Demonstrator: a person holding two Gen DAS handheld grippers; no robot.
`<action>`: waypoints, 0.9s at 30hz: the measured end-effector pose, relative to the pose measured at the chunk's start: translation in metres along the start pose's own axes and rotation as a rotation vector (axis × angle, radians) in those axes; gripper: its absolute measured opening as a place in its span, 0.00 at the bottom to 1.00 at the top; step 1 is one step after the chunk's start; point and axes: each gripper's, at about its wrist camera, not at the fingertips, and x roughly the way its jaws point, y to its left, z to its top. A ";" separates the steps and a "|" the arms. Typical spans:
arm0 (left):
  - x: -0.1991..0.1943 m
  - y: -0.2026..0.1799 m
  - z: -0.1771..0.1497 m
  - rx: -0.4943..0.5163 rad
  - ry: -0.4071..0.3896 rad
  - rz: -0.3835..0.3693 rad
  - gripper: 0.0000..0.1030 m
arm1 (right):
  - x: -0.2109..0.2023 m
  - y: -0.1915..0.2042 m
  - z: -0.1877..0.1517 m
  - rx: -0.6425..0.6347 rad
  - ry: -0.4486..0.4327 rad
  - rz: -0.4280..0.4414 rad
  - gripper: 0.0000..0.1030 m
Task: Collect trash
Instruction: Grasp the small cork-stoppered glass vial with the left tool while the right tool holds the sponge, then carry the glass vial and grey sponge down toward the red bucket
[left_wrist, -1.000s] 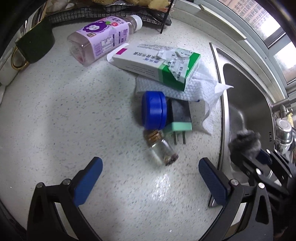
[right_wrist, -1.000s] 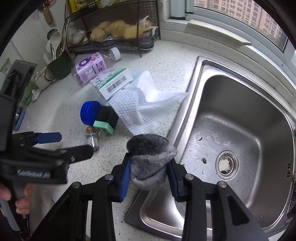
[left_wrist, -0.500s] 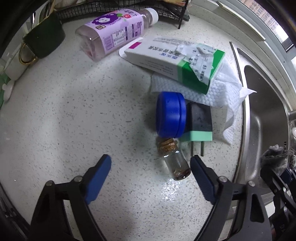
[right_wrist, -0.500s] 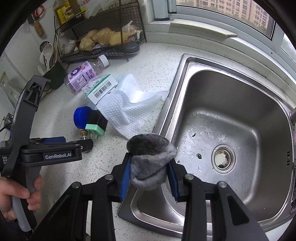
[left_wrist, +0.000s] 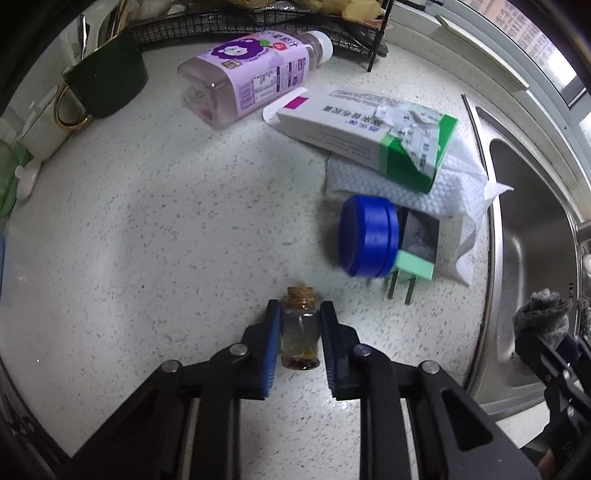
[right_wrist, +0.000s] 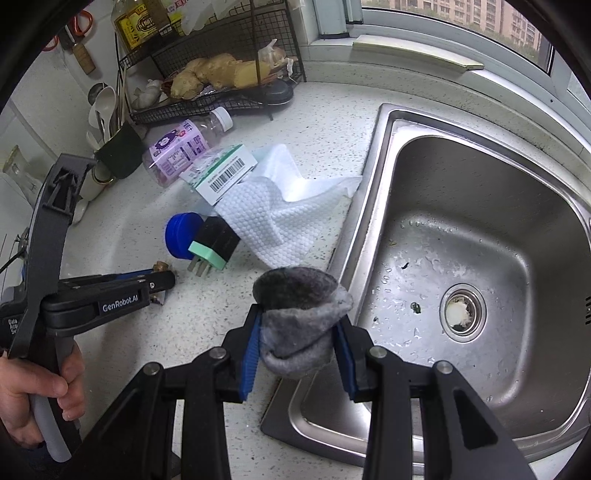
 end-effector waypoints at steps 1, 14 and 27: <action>-0.001 0.001 -0.002 -0.002 0.000 -0.003 0.19 | 0.000 0.001 -0.001 0.000 0.000 0.001 0.33; -0.045 -0.017 -0.045 0.037 -0.063 -0.003 0.19 | -0.024 0.005 -0.020 -0.029 -0.027 0.031 0.33; -0.114 -0.056 -0.132 0.019 -0.152 -0.005 0.19 | -0.080 -0.002 -0.072 -0.097 -0.076 0.077 0.33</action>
